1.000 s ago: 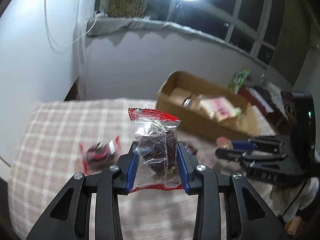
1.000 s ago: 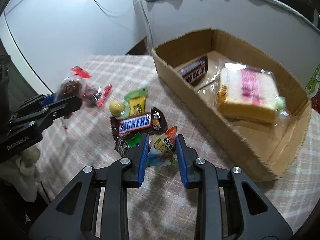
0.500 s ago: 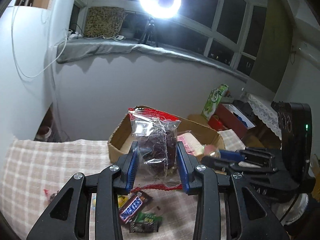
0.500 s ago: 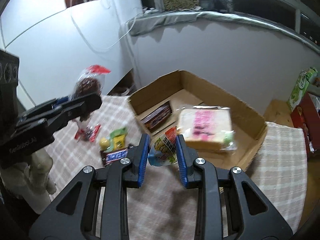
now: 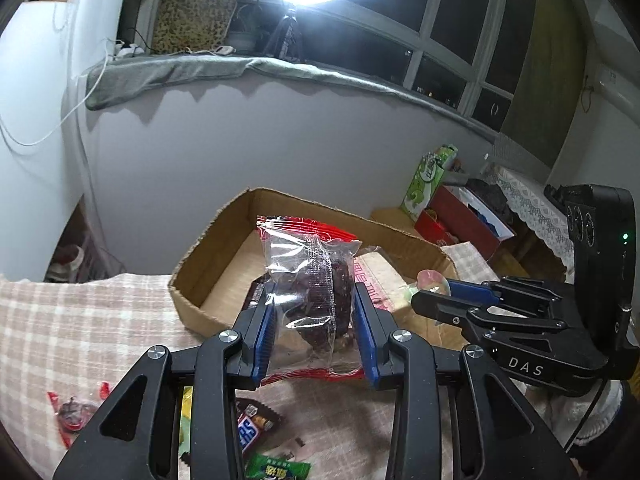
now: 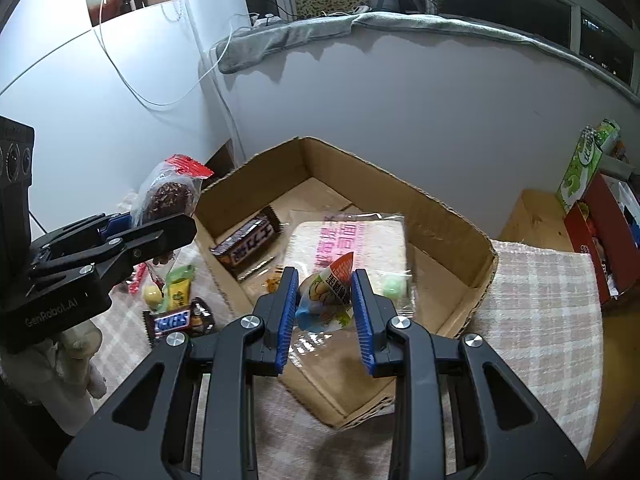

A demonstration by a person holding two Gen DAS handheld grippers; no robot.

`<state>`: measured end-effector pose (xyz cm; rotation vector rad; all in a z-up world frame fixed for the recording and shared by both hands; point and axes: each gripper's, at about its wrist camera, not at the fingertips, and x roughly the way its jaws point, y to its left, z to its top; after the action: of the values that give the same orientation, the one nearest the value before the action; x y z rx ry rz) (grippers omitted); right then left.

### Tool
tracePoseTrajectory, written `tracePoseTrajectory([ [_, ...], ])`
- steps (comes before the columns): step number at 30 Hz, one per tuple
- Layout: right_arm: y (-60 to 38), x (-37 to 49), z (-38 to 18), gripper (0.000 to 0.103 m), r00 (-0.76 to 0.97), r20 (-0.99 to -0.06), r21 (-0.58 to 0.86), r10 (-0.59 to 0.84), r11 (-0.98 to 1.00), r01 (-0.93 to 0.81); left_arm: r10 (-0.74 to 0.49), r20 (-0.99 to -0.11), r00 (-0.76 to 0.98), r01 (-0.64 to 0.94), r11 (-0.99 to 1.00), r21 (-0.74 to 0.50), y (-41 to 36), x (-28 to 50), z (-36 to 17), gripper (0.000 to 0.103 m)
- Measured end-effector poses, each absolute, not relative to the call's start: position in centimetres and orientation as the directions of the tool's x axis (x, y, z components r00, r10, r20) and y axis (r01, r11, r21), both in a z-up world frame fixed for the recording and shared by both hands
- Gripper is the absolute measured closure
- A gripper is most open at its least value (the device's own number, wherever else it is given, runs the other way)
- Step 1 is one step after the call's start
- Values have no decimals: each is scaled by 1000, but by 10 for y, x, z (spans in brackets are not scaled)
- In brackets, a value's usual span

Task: Organize snacks
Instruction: 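Lift the pastry packet with the left tool and release it into the box, then withdraw both tools from the box back toward the table snacks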

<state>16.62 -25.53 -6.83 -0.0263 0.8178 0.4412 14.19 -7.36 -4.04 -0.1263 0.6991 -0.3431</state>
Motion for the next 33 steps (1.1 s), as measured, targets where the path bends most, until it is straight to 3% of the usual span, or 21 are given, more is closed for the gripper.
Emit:
tracePoseTrajectory([
  [12,-265,177,-81,75,586,-726,153,360,915,-373,-350,-619,703,279,936,-213,-86,152,-47,68],
  [13,-264,178,-82,75,584,-729,151,357,916,-372,-343,-621,704,271,939,-212,-86,154,-48,63],
  [14,-263,179,-82,71,585,-730,146,354,917,-372,-339,-628,701,263,941,-213,-86,156,-48,47],
  [15,-263,179,-83,64,583,-733,141,350,917,-373,-338,-625,704,259,941,-218,-85,156,-48,42],
  [16,-262,179,-84,42,583,-737,134,341,920,-369,-332,-618,713,250,943,-219,-84,156,-48,41],
  [18,-264,177,-83,27,607,-723,124,331,925,-358,-334,-621,709,250,943,-221,-81,156,-48,41],
  [33,-265,160,-67,27,633,-702,105,327,926,-362,-315,-588,745,219,948,-230,-53,132,-29,41],
])
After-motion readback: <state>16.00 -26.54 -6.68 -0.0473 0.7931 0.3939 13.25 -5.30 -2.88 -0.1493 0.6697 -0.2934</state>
